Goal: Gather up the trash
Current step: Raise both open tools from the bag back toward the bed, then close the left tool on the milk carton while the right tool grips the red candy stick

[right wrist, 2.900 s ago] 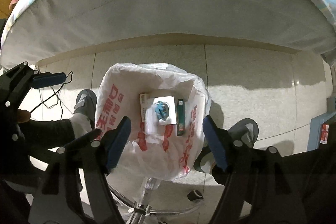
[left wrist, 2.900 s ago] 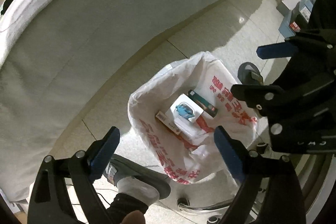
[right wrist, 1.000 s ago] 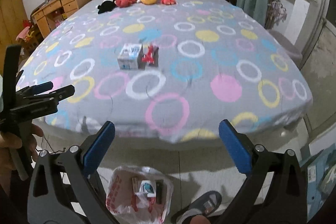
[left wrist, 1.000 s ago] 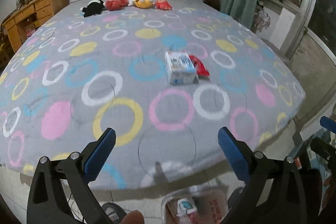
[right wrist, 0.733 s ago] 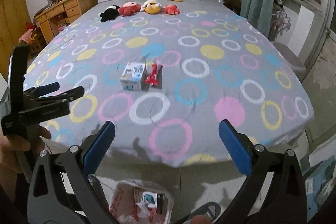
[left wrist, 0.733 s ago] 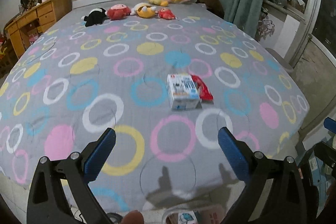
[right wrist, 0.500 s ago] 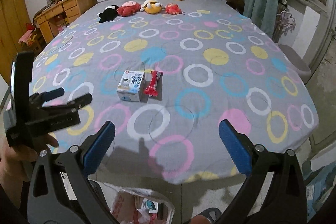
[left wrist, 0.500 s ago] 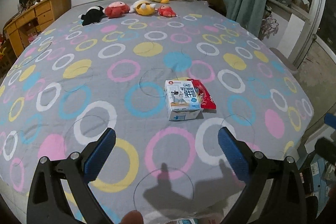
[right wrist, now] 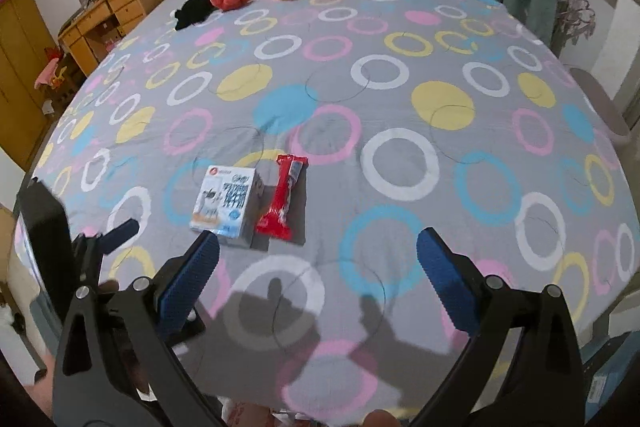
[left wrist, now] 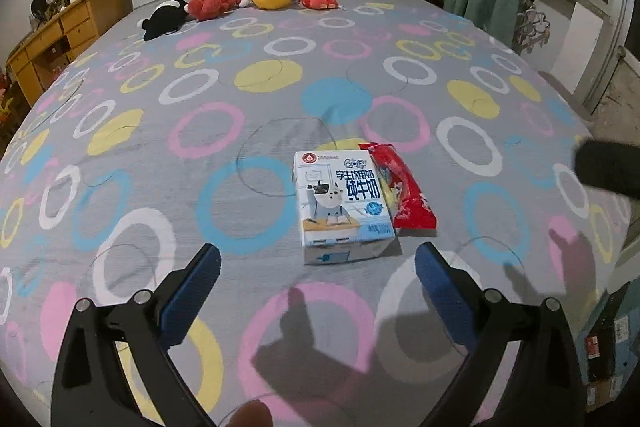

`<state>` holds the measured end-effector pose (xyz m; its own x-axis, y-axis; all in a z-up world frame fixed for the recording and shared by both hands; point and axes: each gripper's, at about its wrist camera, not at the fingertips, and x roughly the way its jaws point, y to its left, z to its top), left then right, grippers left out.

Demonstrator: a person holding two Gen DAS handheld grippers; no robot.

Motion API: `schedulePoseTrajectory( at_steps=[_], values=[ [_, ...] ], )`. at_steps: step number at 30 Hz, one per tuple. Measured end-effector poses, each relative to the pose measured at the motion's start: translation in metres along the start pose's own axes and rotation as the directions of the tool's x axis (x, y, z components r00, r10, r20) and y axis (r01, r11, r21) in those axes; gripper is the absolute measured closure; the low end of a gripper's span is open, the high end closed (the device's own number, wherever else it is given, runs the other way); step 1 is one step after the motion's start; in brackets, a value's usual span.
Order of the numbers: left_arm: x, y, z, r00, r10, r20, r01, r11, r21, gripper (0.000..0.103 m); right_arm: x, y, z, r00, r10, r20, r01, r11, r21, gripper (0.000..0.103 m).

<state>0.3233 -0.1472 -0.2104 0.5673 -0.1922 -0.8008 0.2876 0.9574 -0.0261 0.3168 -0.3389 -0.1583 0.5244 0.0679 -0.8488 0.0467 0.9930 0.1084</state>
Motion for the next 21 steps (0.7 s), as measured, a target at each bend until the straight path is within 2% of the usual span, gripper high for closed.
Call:
schedulePoseTrajectory(
  at_steps=[10, 21],
  values=[
    [0.033, -0.004, 0.005, 1.000, 0.018, -0.009, -0.018, 1.000, -0.016, 0.008, 0.073, 0.003, 0.025, 0.993, 0.049, -0.105, -0.047, 0.999, 0.018, 0.007],
    [0.057, -0.006, 0.009, 0.999, 0.019, -0.035, -0.021, 0.998, -0.053, 0.008, 0.122, -0.007, 0.026, 0.985, 0.074, -0.154, -0.063, 0.995, 0.076, 0.007]
  ],
)
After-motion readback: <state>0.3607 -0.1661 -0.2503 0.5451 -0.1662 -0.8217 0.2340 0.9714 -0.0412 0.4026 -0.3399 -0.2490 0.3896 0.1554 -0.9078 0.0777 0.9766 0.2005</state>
